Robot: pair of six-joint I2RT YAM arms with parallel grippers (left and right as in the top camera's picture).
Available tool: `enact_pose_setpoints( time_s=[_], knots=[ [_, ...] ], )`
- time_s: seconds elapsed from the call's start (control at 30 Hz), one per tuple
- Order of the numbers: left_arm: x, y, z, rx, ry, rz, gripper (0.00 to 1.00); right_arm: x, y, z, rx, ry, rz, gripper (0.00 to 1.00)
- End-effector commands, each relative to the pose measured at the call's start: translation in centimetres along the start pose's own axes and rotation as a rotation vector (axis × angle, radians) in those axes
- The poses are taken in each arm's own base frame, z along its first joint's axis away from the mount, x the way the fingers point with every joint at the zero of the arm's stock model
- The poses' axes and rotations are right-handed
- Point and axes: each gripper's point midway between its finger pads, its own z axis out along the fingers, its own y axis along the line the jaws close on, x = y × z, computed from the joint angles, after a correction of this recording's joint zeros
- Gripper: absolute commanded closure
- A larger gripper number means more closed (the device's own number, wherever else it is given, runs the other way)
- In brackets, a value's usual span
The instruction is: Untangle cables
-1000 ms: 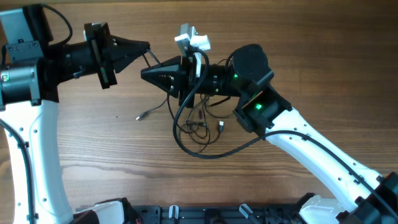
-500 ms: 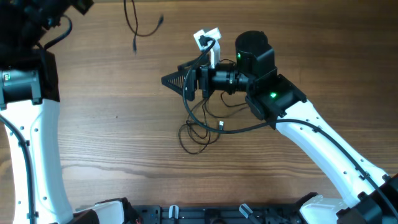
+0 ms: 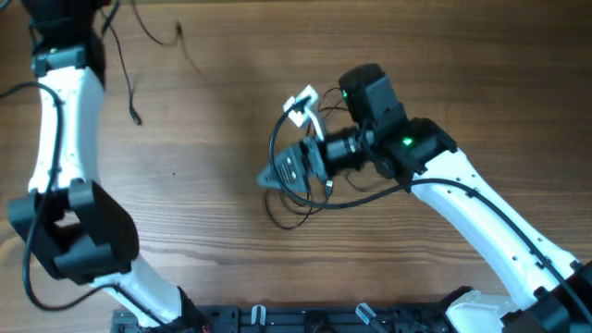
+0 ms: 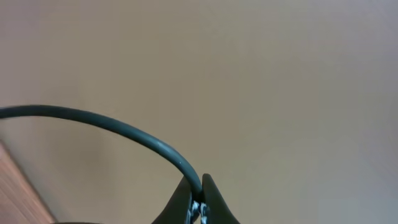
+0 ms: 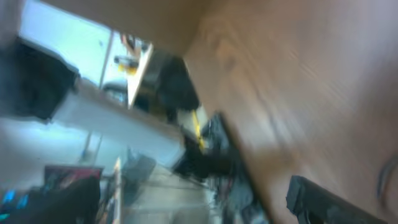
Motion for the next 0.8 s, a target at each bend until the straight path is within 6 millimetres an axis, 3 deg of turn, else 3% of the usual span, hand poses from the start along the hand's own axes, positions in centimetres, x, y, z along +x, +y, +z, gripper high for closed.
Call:
enact_pose_setpoints(
  time_s=[0.0,0.07,0.1,0.13,0.2,0.3,0.4,0.47,0.5,0.53,0.63,0.67,0.7,0.77],
  knots=[
    [-10.8,7.2,-0.8,-0.148,-0.209,0.127,0.96,2.0,-0.3,-1.1,0.103,0.021,-0.042,0.01],
    [-14.3,13.1,-2.1,-0.318,-0.215,0.242,0.73,2.3,-1.0,-1.6,0.174,0.010,-0.031,0.01],
    [-15.1,15.5,-2.8,-0.393,-0.197,0.290,0.17,2.0,-1.1,-1.7,0.185,0.000,-0.042,0.00],
    [-15.8,18.9,-4.0,-0.502,-0.154,0.356,0.00,1.7,-1.2,-1.7,0.190,-0.010,-0.055,0.01],
    [-16.4,22.2,-5.8,-0.630,-0.117,0.386,0.00,1.4,-1.2,-1.7,0.197,-0.020,-0.067,0.01],
    [-15.7,25.2,-7.5,-0.740,-0.039,0.396,0.00,1.5,-1.2,-1.7,0.196,-0.018,-0.067,0.00],
    [-14.4,27.7,-8.3,-0.817,0.021,0.355,0.00,1.9,-0.8,-1.1,0.188,0.000,-0.076,0.00],
    [-12.5,30.8,-9.4,-0.906,0.095,0.308,0.04,2.3,-0.8,-0.6,0.201,0.014,-0.080,0.00],
    [-11.9,31.6,-9.7,-0.931,0.117,0.295,0.07,2.3,-1.1,-0.6,0.225,0.011,-0.067,0.00],
    [-11.1,32.3,-10.3,-0.964,0.148,0.277,0.07,2.0,-2.7,-1.0,0.324,-0.023,0.011,0.01],
    [-8.3,32.8,-11.1,-0.991,0.252,0.223,0.10,1.5,-6.3,-2.7,0.543,-0.121,0.199,0.00],
    [-7.6,32.8,-11.1,-0.999,0.269,0.222,0.28,1.4,-6.4,-2.8,0.550,-0.129,0.214,0.00],
    [-6.6,32.8,-10.7,-0.996,0.288,0.231,0.34,1.4,-6.4,-2.8,0.549,-0.130,0.212,0.00],
    [-4.0,32.5,-9.3,-0.979,0.332,0.262,0.33,1.4,-6.4,-2.8,0.548,-0.130,0.213,0.00]
  ],
)
